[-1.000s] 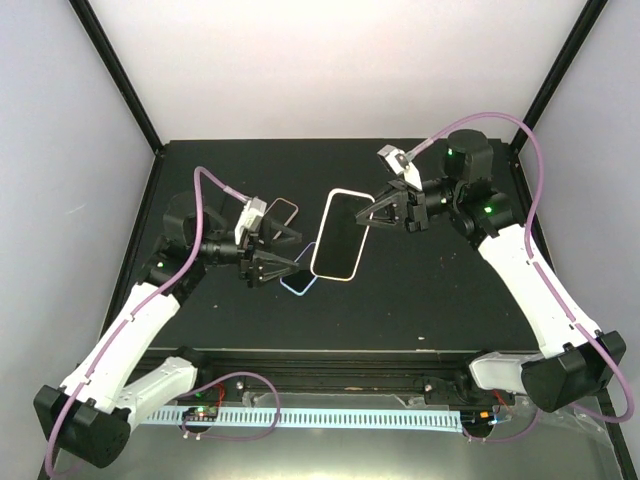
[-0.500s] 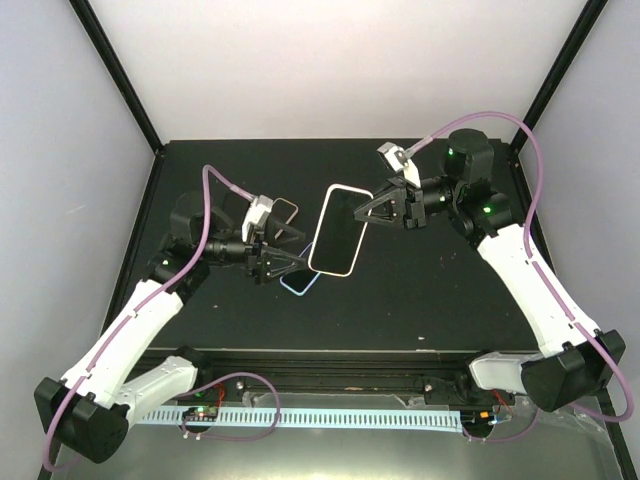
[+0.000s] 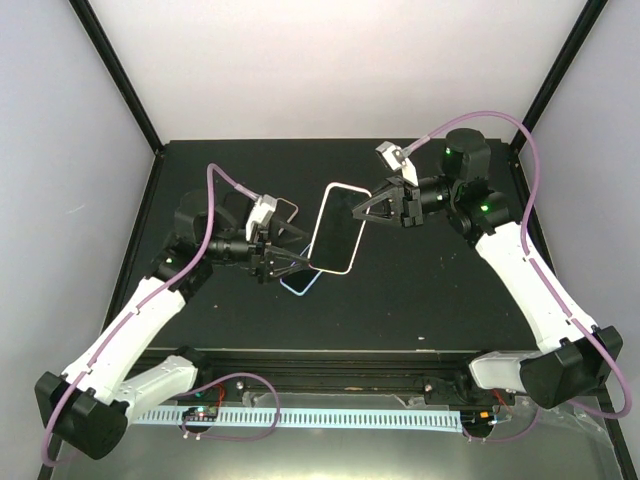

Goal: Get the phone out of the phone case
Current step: Remove the phone case from the phone.

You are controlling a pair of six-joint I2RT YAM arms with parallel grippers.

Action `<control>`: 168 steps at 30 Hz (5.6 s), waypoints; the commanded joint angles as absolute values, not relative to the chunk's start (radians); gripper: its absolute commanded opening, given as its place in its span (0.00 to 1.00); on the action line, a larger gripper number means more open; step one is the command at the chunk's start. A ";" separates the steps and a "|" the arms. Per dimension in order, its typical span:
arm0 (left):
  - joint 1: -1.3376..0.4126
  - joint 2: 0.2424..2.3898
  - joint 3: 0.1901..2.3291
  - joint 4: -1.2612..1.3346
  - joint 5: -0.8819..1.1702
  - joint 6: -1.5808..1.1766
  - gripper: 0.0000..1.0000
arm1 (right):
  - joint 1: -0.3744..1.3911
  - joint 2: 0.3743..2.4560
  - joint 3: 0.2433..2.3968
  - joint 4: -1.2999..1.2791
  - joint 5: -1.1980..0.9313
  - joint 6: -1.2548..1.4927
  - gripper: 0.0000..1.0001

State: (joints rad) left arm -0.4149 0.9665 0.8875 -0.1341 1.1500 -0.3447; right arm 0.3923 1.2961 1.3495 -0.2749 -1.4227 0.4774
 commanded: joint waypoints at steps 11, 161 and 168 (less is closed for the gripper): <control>-0.369 1.004 0.880 -0.118 1.019 -0.374 0.97 | 0.406 1.261 1.359 -0.241 -1.511 0.473 0.01; -0.269 1.275 0.931 0.043 0.956 -1.343 0.02 | 1.002 1.406 1.361 -0.362 0.273 -0.581 0.55; -0.283 1.308 0.939 0.040 0.953 -1.334 0.02 | 1.010 1.427 1.344 -0.365 0.239 -0.581 0.55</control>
State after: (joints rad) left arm -0.2714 1.3064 0.8886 -0.0254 0.9253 -1.3251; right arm 0.9993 1.4223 1.3605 -0.3954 0.2325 -0.5720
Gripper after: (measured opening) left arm 0.109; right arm 0.550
